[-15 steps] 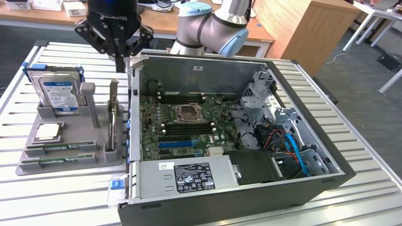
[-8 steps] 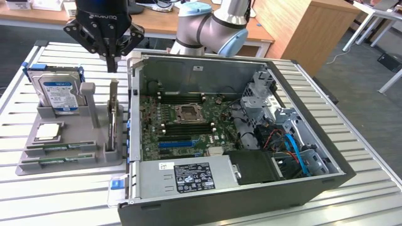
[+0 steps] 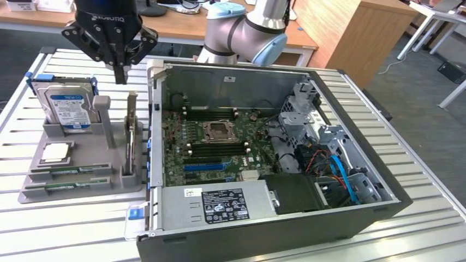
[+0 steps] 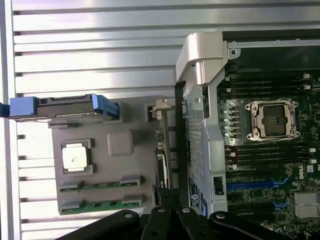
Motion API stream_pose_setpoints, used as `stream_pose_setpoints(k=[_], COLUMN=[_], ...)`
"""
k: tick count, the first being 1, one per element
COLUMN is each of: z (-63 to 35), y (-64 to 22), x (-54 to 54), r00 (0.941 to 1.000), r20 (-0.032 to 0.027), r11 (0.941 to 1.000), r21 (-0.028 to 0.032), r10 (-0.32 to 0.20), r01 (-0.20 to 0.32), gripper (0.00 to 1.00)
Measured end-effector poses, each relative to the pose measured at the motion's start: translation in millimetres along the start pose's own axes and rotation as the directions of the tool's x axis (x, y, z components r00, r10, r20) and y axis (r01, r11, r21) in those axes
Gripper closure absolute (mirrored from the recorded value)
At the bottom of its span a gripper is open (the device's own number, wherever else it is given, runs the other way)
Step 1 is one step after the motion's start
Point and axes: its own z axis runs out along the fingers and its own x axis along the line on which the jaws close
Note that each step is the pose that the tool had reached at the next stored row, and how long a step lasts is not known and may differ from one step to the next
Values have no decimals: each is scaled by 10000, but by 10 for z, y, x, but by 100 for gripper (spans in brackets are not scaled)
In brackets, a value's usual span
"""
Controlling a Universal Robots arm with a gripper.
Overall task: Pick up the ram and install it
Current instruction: 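Reach for the ram, then pick up the ram and move it above insertion slot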
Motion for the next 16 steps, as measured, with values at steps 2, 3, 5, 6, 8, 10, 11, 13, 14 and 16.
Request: stream_pose_setpoints(k=[2,3,5,6,8,10,11,13,14,16], z=[-1,-1,-3,-3,-3,-4,-5,-5,-5,-5], y=[-5,-8,-12,-14,-18,-23,-25,-26,-26,-26], x=[35,52,84,96,124,158,171,181,181,184], r00=[10000,10000,10000,10000,10000,10000,10000,10000,10000,10000], r20=[0,0,0,0,0,0,0,0,0,0], r11=[10000,10000,10000,10000,10000,10000,10000,10000,10000,10000], r21=[0,0,0,0,-1,0,0,0,0,0], r10=[0,-1,0,1,0,0,0,0,-1,0], r01=[0,1,0,-1,0,0,0,0,1,0], gripper=[89,89,89,89,89,89,89,89,89,89])
